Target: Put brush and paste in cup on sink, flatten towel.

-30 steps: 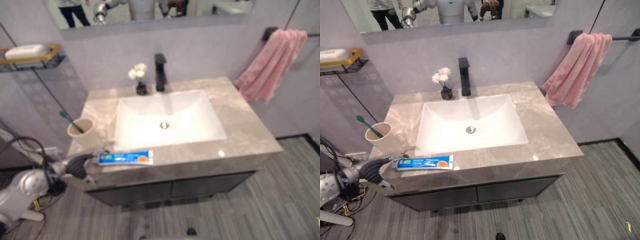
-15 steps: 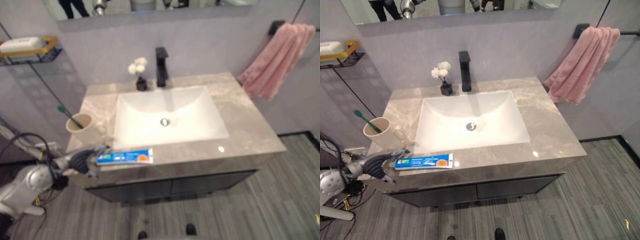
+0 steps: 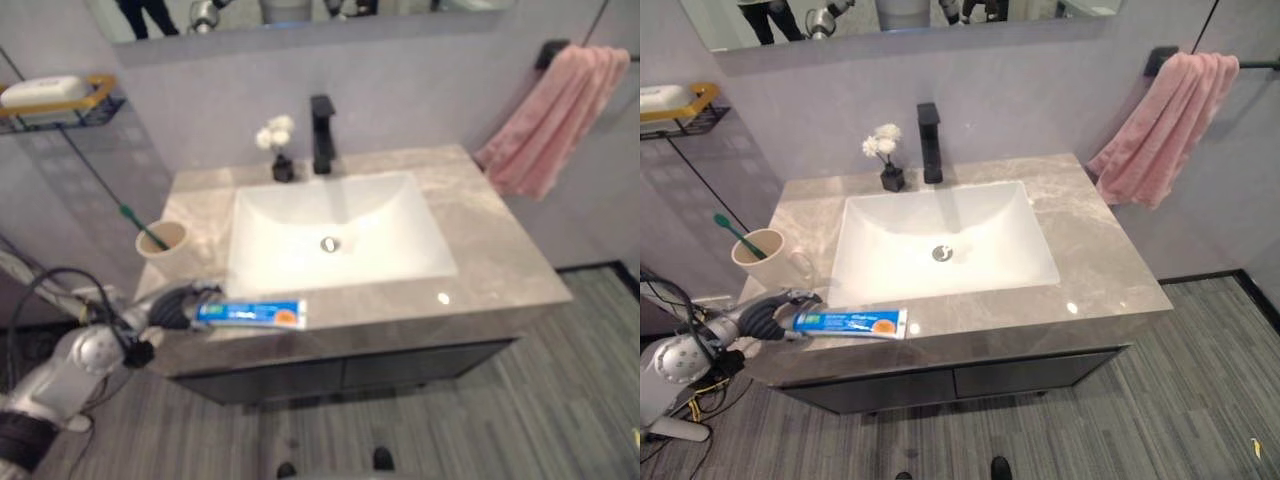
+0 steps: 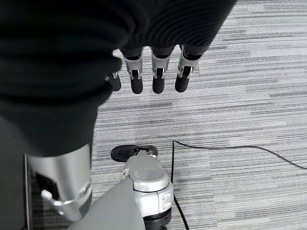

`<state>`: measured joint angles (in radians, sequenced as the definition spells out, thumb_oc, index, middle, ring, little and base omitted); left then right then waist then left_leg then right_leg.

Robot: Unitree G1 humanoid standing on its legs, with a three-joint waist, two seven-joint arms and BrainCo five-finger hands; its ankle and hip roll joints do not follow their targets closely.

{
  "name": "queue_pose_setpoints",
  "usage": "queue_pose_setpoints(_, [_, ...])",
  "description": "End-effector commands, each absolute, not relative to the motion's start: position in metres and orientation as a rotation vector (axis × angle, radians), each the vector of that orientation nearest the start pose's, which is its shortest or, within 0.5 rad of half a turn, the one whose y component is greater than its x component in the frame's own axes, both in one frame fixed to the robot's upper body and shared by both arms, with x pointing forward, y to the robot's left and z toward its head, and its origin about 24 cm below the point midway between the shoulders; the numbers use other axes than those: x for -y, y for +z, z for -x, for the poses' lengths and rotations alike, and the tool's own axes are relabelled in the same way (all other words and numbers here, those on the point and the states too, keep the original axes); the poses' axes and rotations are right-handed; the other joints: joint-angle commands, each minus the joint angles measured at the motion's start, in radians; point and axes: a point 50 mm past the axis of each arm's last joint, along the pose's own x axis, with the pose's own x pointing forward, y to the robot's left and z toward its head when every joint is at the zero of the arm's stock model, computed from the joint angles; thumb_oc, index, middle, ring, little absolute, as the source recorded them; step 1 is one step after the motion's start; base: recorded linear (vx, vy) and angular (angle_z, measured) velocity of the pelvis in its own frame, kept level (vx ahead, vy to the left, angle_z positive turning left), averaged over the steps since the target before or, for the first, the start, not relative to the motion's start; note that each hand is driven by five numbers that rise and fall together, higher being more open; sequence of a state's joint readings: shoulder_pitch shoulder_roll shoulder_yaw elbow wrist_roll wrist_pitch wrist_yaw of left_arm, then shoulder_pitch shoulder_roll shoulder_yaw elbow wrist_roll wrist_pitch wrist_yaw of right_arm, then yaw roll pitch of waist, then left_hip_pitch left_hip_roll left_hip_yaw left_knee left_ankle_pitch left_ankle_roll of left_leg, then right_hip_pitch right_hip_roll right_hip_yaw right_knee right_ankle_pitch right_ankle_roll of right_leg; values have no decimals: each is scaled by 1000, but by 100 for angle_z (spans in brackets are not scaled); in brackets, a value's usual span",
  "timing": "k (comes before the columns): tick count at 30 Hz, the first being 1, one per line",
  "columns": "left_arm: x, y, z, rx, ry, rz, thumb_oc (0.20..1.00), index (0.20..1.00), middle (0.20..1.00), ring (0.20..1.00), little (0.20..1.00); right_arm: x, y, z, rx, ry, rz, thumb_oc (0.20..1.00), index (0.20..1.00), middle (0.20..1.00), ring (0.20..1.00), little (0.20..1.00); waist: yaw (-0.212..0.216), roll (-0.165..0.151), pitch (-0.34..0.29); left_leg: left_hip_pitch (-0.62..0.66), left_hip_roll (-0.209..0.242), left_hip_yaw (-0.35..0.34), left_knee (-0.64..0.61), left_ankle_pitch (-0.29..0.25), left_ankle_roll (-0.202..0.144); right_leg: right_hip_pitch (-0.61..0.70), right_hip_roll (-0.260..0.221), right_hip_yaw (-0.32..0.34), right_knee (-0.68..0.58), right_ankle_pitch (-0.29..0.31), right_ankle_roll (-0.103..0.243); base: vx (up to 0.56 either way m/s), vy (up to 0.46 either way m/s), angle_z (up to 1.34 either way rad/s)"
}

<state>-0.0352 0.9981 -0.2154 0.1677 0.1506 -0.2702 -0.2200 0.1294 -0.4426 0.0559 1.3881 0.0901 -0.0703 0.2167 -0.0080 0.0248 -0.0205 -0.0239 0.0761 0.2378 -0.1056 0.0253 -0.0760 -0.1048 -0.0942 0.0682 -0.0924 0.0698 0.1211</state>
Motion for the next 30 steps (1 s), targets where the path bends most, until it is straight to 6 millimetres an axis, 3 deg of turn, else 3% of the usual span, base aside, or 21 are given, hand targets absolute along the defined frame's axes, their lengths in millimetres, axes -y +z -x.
queue_pose_setpoints(1, [-271, 47, -230, -223, -619, -1130, 200, 200, 200, 200, 200, 324, -139, -7, -1423, -188, 204, 1000, 1000, 1000, 1000, 1000, -38, -30, 5, -3, 6, -39, 18, -73, 38, -38, -60, -63, 5, 60, 53, 0, 0, 0])
queue_pose_setpoints(9, [-269, 35, -225, -253, -622, -1093, 200, 200, 200, 200, 200, 323, -139, -8, -1417, -197, 203, 1000, 1000, 1000, 1000, 1000, -36, -28, 4, 11, 7, -35, 18, -77, 37, -26, -59, -64, 5, 55, 52, 0, 0, 0])
queue_pose_setpoints(17, [-265, 37, -224, -223, -600, -1051, 200, 200, 200, 200, 200, 319, -142, -11, -1413, -188, 196, 1000, 1000, 1000, 1000, 1000, -36, -27, -2, 26, 8, -40, 18, -80, 37, -9, -59, -66, 5, 50, 51, 0, 0, 0])
queue_pose_setpoints(26, [-245, 65, -232, -43, -573, -981, 200, 200, 200, 200, 200, 308, -146, -16, -1390, -194, 163, 1000, 1000, 1000, 1000, 1000, -37, -33, -14, 44, 9, -46, 18, -82, 36, 13, -59, -70, 5, 42, 45, -3, -1, 0])
queue_pose_setpoints(28, [-234, 83, -237, 80, -529, -925, 200, 200, 200, 200, 200, 305, -148, -20, -1372, -206, 151, 1000, 1000, 1000, 1000, 1000, -38, -39, -19, 48, 10, -50, 18, -83, 36, 21, -60, -71, 5, 40, 43, 0, 0, 0])
queue_pose_setpoints(30, [-233, 87, -238, 107, -504, -900, 200, 200, 200, 200, 200, 304, -148, -23, -1363, -204, 151, 1000, 1000, 1000, 1000, 1000, -40, -41, -20, 49, 11, -51, 18, -83, 36, 24, -60, -72, 5, 39, 43, 0, 0, 0])
